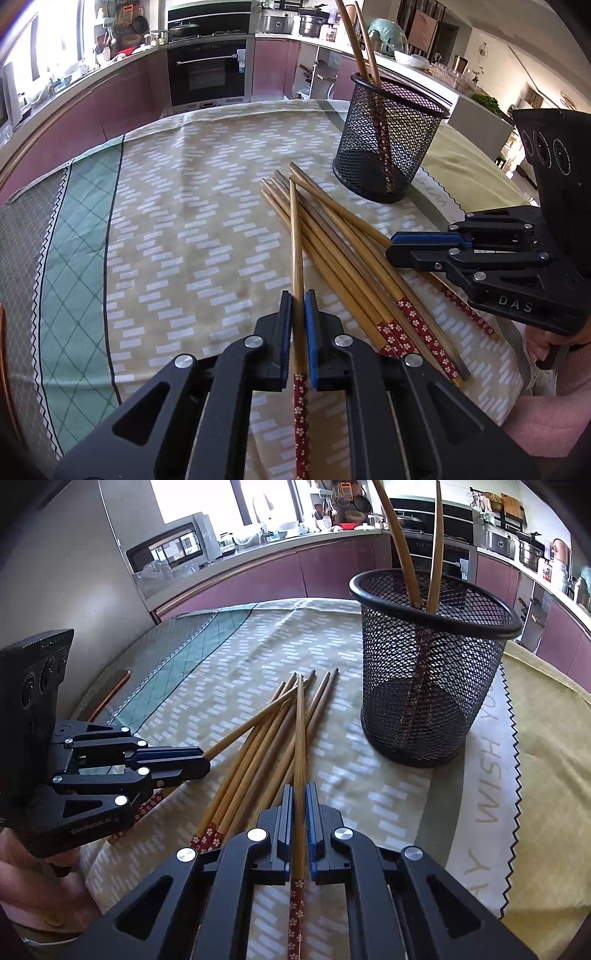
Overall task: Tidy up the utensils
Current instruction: 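Raise both held chopsticks upright toward the mesh cup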
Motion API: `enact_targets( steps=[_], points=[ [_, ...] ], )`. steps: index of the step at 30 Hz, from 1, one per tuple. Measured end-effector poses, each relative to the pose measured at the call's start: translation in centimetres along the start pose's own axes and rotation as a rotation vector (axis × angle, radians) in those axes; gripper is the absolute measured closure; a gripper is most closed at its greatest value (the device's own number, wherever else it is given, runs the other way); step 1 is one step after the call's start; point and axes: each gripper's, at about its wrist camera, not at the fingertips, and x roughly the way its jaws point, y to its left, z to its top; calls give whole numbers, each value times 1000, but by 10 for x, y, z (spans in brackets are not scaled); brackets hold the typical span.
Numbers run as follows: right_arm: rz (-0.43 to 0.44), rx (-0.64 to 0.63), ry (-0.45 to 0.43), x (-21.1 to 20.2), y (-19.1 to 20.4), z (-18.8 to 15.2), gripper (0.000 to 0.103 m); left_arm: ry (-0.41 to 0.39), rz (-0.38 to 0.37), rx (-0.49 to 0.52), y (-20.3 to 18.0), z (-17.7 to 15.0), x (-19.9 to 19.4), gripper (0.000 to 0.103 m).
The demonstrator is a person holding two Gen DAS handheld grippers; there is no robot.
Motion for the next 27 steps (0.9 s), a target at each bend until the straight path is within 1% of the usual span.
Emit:
enact_targets(
  steps=[2,4,5,9,13,14,16,18,21,25,27],
  points=[
    [0,-1,1,2,-2,-1,96,3,4,11,0,2,2,94],
    [-2,-1,1,3,-2,2,96,6,-2,15,0,4,3,89],
    [-3,0,1,4,-2,3,96,7,-10,20,0,6,4,86],
    [6,4,2,8,-3,7,96,10,-8,47,-3,12,9,80],
    [23,22,0,9,-5,7,96,12,-4,51,-4,16,12,83],
    [25,26,-2,8,-6,7,96,12,2,46,-4,17,13,85],
    [28,36,-12,6,-8,5,97,11,12,33,-3,18,13,94],
    [36,46,-28,2,-11,3,97,10,3,7,0,19,12,95],
    [49,50,-61,-9,-12,2,97,-7,3,-6,0,19,6,95],
    [68,40,-126,-32,-12,1,97,-45,-49,-13,0,23,-12,95],
    [73,41,-164,-46,-14,2,97,-77,-78,-12,-1,28,-25,95]
  ],
)
